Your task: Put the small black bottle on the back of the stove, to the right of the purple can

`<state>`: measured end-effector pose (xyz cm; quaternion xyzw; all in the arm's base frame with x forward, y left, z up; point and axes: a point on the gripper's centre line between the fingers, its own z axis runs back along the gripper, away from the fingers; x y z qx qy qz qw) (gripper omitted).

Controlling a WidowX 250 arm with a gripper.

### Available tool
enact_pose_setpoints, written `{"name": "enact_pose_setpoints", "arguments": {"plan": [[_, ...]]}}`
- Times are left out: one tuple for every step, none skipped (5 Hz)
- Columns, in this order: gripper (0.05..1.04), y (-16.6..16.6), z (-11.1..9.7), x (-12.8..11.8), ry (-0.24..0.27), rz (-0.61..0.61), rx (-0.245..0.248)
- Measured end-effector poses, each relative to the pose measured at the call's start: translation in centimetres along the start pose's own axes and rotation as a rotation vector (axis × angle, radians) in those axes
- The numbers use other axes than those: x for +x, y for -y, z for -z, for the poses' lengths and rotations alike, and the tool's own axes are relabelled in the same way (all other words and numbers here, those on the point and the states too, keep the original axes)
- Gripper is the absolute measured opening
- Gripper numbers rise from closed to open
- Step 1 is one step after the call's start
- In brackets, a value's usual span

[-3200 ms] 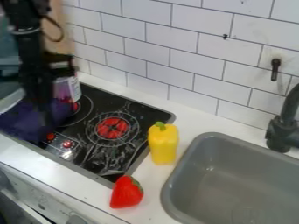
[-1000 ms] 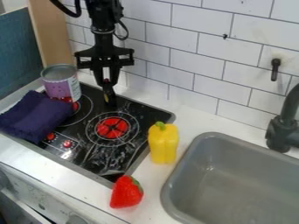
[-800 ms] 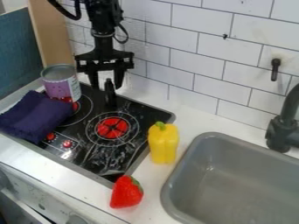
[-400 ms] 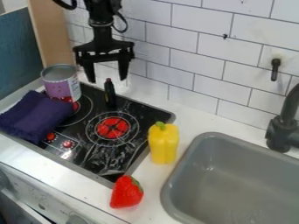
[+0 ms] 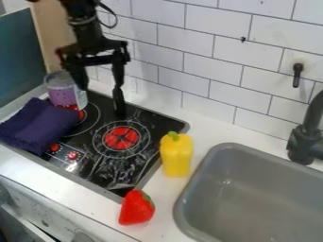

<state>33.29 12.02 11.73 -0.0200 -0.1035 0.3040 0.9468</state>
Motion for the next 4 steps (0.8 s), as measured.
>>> {"name": "enact_pose_setpoints", "arguments": {"plan": [[1.001, -1.6, -1.5, -2.7, -0.015, 0.043, 0.031], [1.001, -5.0, -2.1, -4.3, -0.139, 0.139, 0.189], [1.001, -7.5, -1.7, -3.6, -0.215, 0.262, 0.255], [1.001, -8.7, -2.2, -2.7, -0.2, 0.297, 0.251]]}}
